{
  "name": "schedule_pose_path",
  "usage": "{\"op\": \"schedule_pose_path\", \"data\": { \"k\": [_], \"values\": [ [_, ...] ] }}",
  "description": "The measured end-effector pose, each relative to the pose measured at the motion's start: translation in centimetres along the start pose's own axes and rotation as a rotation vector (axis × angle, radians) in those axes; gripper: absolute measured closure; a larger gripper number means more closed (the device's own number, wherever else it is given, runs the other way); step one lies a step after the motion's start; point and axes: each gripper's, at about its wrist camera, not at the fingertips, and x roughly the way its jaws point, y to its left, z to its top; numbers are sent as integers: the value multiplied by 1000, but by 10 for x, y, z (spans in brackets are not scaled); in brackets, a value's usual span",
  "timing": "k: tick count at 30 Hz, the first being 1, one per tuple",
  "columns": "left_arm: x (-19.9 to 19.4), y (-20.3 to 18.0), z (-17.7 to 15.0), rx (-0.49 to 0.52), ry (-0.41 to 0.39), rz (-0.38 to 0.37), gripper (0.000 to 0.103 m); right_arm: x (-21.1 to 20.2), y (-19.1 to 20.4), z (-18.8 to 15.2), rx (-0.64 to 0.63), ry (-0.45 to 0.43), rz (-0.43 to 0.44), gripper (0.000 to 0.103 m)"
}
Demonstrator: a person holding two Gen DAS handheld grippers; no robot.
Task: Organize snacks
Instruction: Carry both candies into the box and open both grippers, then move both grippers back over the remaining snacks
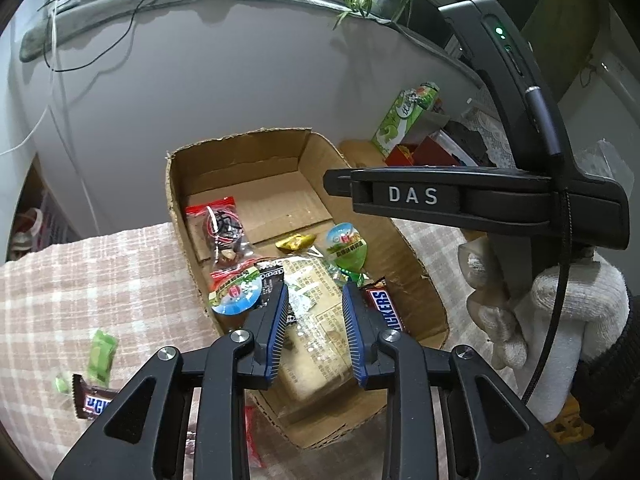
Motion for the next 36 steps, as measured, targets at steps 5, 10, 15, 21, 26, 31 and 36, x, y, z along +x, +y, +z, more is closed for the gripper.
{"op": "schedule_pose_path", "data": {
  "k": [5, 10, 15, 21, 26, 31, 36],
  "values": [
    [-7, 8, -3, -15, -5, -1, 77, -4, -1, -2, 5, -3, -10, 47],
    [-25, 31, -9, -53, -23, 24, 77, -10, 1, -7, 3, 1, -18, 32],
    [-50, 63, -19, -104, -46, 66, 77, -19, 10, -18, -22, -2, -13, 32],
    [-74, 102, -33, -178, -67, 125, 77, -28, 27, -36, -67, -21, 2, 32],
    [-85, 124, -47, -218, -68, 158, 77, -43, 44, -45, -108, -68, 30, 32],
    [-96, 139, -60, -245, -61, 177, 77, -55, 63, -59, -152, -54, 89, 32],
    [-104, 151, -73, -274, -58, 188, 77, -61, 85, -83, -167, -25, 171, 32]
  ]
}}
